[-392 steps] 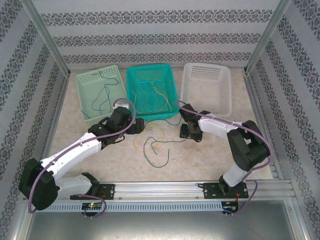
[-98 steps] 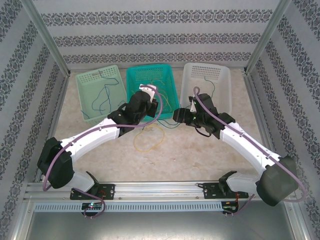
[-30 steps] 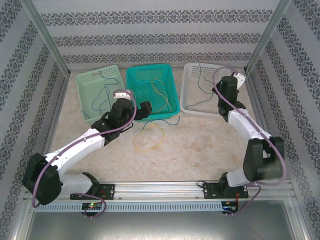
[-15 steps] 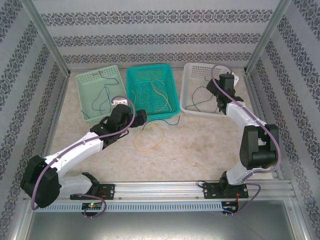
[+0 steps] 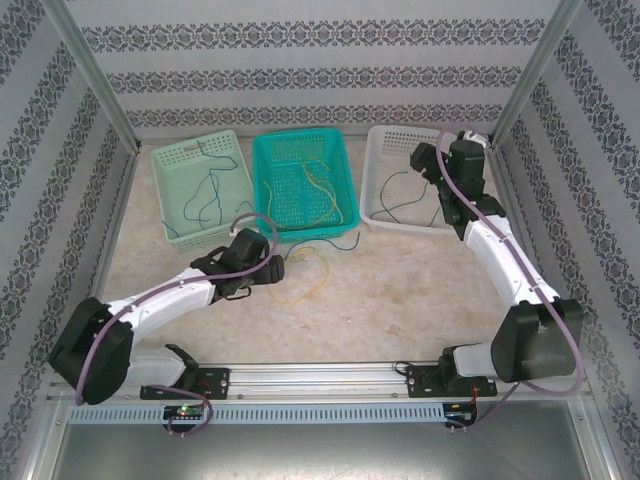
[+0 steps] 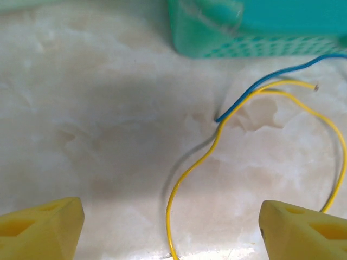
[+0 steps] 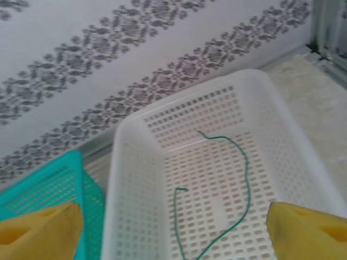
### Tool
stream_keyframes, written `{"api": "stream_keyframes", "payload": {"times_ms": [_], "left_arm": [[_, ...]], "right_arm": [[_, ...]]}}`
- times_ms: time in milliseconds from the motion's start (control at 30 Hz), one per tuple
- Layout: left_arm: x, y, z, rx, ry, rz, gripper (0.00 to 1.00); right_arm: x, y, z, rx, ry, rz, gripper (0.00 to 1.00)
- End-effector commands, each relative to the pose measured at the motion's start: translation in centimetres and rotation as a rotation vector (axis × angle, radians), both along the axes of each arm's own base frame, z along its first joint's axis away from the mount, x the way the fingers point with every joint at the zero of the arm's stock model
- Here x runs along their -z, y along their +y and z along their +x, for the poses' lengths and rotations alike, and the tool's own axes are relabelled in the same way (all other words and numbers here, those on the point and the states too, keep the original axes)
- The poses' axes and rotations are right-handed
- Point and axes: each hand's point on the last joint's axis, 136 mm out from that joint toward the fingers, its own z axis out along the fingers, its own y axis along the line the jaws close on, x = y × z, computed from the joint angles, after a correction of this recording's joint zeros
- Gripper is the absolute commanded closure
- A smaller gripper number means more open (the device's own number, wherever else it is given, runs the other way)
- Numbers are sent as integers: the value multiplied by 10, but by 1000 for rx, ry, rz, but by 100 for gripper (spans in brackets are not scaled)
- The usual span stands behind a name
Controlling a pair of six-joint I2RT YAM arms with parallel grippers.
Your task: Untangle the cables
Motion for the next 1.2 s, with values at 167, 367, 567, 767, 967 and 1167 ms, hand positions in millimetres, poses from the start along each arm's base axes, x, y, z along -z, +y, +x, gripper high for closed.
{"api": "stream_keyframes", "payload": {"times_ms": [167,367,567,767,967,1167], "left_arm": [[52,0,-12,62,229,106,50],[72,-8,-9,58,298,122,66],[79,-9,-17,76,317,129,95],[56,-15,-21,101,236,96,100],[22,-26,-28,194,179,91,100],[-7,-45,-44,321,134,63,100]], "right_arm": [[-7,13,-23,-43,-24,-2,12],[-17,8,-34,-24,-55,-7,11],[-21,1,-41,-1,-69,-19,11],[-16,3,-41,-6,-60,4,11],[-16,11,-42,-39,-57,18,11],[-10,24,-49,-92,-36,4,12]]}}
